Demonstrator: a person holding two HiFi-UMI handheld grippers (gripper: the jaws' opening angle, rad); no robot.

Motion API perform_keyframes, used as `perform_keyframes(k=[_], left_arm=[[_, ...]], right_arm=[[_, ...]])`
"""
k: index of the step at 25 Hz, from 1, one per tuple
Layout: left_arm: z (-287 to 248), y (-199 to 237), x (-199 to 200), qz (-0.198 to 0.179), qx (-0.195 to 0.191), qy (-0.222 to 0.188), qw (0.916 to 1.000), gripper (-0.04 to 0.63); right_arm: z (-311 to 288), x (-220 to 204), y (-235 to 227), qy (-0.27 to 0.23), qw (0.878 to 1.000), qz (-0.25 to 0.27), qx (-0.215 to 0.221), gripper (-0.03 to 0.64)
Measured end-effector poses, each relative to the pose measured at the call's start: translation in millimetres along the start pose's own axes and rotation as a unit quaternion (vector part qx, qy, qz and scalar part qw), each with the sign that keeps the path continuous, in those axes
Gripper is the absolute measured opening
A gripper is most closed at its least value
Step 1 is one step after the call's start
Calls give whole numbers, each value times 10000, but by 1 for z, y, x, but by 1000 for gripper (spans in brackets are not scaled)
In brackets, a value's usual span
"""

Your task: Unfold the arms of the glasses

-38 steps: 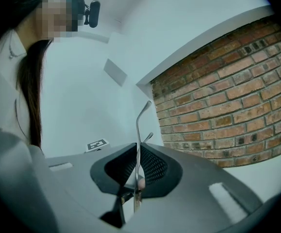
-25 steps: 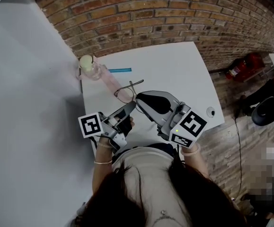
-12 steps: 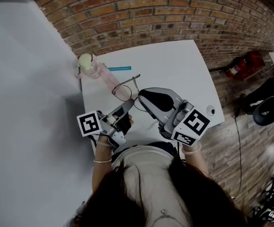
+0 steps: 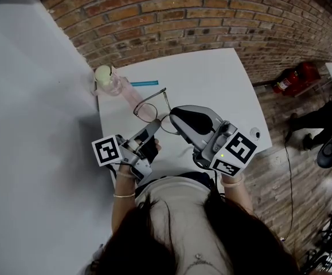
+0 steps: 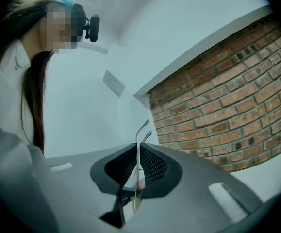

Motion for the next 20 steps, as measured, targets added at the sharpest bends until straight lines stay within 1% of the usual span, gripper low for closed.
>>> perform_keyframes(k=[20], left_arm=[[4,-2,6,78,-78,-253,9996,25]], right_arm=[[12,8,-9,-202,9996,-73,-168,28]])
Point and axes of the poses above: the fingertips, and each gripper's own axes: z backward along the fingers, y to its left, x out of its top, the point moved 3 cm from there along z, backward along the fingers, and after that the axes turned 14 degrees about z, right-handed, at the moved point
